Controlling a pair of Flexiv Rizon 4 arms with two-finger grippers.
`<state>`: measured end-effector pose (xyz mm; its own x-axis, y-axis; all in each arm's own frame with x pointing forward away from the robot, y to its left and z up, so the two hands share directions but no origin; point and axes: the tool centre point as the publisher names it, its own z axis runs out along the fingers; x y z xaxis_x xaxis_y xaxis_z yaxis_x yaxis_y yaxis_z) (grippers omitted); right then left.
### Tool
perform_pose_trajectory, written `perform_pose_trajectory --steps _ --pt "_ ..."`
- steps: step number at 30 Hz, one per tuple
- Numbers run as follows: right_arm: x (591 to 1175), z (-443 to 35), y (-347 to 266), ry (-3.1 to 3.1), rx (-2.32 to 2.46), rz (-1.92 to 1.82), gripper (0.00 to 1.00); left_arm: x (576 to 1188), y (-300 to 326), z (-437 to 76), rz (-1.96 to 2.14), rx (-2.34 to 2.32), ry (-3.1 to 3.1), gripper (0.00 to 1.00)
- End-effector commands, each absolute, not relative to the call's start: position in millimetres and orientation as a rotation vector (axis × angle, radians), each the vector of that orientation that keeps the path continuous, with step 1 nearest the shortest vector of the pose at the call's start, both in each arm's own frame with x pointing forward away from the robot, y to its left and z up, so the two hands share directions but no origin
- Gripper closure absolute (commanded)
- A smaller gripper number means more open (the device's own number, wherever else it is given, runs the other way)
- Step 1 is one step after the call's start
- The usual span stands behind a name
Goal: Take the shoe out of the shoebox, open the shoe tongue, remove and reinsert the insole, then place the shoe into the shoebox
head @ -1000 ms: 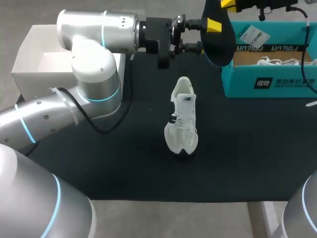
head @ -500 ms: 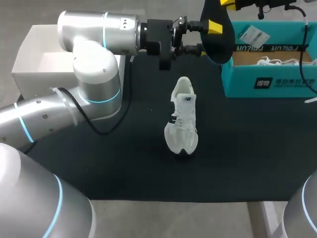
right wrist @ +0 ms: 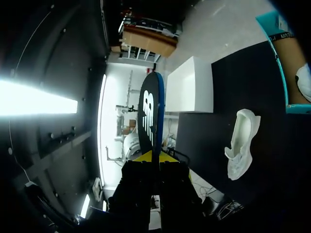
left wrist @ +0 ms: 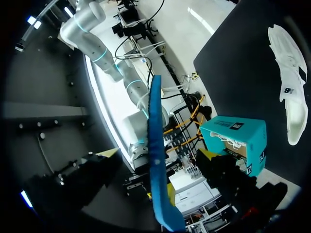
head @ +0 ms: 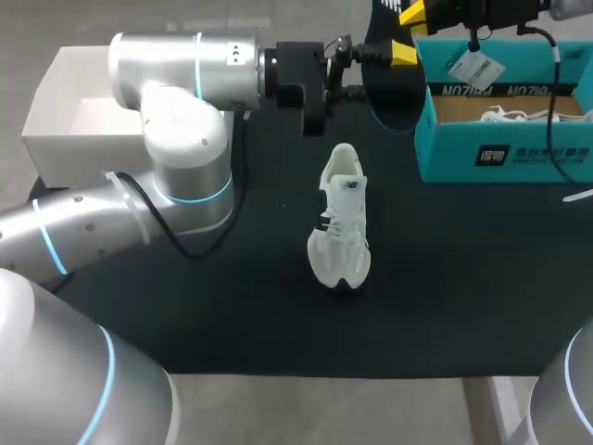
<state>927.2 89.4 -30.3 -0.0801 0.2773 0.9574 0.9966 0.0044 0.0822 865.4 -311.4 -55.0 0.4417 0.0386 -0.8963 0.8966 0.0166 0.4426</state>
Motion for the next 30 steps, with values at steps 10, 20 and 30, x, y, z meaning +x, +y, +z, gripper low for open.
perform_pose_trajectory --steps 10,20,30 --pt "906.7 -30.2 80.1 -1.476 -1.393 -1.114 1.00 872.6 -288.9 -62.5 -0.877 1.367 0.953 0.17" --pt "904.6 -33.4 83.1 -1.475 -1.396 -1.105 1.00 874.7 -286.5 -63.4 -1.014 1.368 0.916 0.41" --pt "906.3 -40.4 88.3 -1.465 -1.405 -1.103 1.00 864.7 -303.5 -61.4 -1.015 1.392 0.884 0.49"
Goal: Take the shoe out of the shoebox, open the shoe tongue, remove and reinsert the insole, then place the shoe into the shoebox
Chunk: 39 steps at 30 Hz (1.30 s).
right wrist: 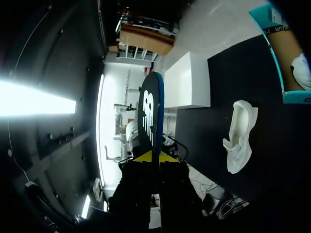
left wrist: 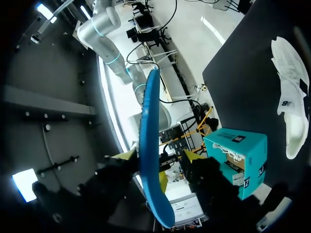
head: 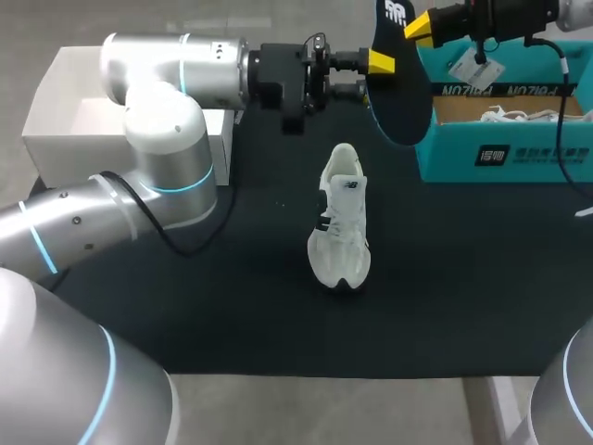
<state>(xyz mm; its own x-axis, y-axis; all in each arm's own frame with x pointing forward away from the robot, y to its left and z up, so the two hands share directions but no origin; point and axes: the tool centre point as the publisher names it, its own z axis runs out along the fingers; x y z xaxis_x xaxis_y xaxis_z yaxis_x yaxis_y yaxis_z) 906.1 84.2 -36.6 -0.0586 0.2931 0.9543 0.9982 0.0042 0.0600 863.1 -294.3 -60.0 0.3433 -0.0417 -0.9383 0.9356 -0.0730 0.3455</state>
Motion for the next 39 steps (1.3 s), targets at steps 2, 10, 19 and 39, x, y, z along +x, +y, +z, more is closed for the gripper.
perform_pose_trajectory --steps 2,10,19,39 --pt "906.3 -41.2 89.7 -1.464 -1.407 -1.102 1.00 863.5 -304.1 -61.6 -1.010 1.392 0.882 0.54" --pt "903.7 -43.3 85.9 -1.467 -1.419 -1.091 1.00 859.1 -299.2 -61.2 -0.995 1.385 0.889 1.00" --pt "901.1 -39.6 84.7 -1.430 -1.460 -1.174 0.00 857.0 -297.3 -66.0 -0.991 1.359 0.903 1.00" --pt "848.2 -22.5 40.0 -1.540 -1.266 -1.465 0.00 868.0 -267.2 -41.4 -1.128 1.287 0.957 1.00"
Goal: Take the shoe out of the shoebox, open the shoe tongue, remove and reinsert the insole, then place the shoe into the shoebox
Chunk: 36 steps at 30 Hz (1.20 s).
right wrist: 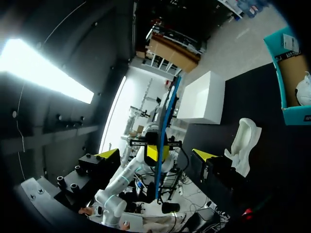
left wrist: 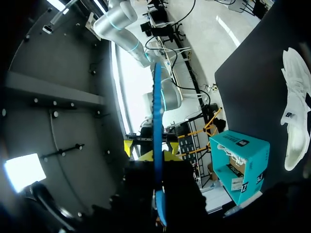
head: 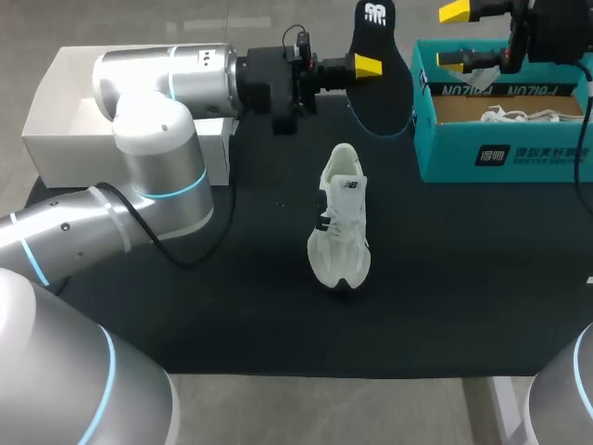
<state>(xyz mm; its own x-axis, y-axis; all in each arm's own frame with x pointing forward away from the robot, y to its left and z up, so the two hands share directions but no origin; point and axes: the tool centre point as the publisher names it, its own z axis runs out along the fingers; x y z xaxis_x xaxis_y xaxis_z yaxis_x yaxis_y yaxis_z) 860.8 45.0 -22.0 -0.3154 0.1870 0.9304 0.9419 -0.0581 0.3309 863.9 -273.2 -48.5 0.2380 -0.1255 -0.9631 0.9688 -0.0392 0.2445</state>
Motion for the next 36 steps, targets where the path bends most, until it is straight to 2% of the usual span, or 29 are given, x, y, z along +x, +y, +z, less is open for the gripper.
perform_pose_trajectory --steps 1,18,22,27,36 --pt "847.2 -23.7 39.0 -1.537 -1.276 -1.454 0.00 868.3 -266.8 -40.3 -1.158 1.270 0.969 1.00" --pt "842.5 -40.5 41.3 -1.532 -1.316 -1.401 0.00 866.2 -264.2 -37.0 -1.180 1.256 1.005 1.00" --pt "841.1 -44.3 41.6 -1.504 -1.333 -1.404 0.00 879.9 -263.1 -33.1 -1.531 0.950 1.279 1.00" --pt "841.1 -46.3 44.6 -1.479 -1.340 -1.423 0.00 866.8 -270.3 -24.0 -1.795 0.943 1.599 1.00" --pt "842.8 -48.1 47.6 -1.477 -1.338 -1.417 0.00 866.8 -270.3 -24.0 -1.795 0.943 1.599 1.00"
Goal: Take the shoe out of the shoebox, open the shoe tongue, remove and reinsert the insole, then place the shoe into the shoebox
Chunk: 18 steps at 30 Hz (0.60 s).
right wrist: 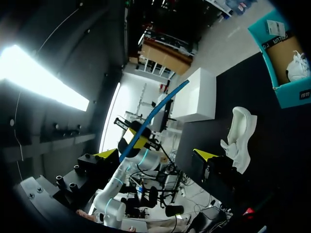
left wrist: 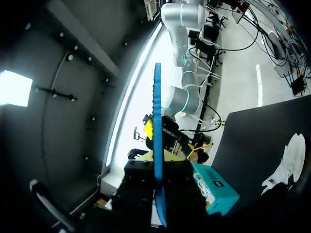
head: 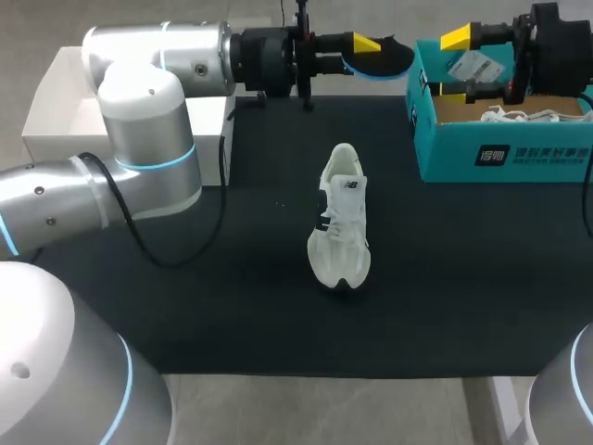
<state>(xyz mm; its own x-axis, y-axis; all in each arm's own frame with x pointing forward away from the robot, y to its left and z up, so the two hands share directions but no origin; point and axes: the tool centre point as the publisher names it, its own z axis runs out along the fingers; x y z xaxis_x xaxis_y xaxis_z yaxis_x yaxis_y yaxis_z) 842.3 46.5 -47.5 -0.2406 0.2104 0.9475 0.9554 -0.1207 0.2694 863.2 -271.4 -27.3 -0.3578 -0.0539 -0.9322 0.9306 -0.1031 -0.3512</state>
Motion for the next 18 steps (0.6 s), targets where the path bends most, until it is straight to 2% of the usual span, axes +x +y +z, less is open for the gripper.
perform_pose_trajectory --steps 1,4,7,13,18 --pt "842.6 -48.2 47.8 -1.460 -1.339 -1.420 0.00 866.8 -270.3 -24.0 -1.795 0.943 1.599 1.00" --pt "842.6 -48.4 47.6 -1.427 -1.341 -1.433 0.00 869.3 -270.9 -26.1 -1.875 0.905 1.624 1.00" --pt "842.8 -48.2 47.4 -1.421 -1.342 -1.432 0.00 880.2 -267.4 -21.1 -2.154 0.614 1.659 1.00" --pt "843.3 -50.2 48.0 -1.421 -1.348 -1.416 0.00 888.3 -264.8 -12.8 -2.289 0.157 2.130 1.00" --pt "842.7 -52.6 51.1 -1.420 -1.350 -1.413 0.00 880.3 -262.0 -9.4 -2.333 0.224 2.173 1.00"
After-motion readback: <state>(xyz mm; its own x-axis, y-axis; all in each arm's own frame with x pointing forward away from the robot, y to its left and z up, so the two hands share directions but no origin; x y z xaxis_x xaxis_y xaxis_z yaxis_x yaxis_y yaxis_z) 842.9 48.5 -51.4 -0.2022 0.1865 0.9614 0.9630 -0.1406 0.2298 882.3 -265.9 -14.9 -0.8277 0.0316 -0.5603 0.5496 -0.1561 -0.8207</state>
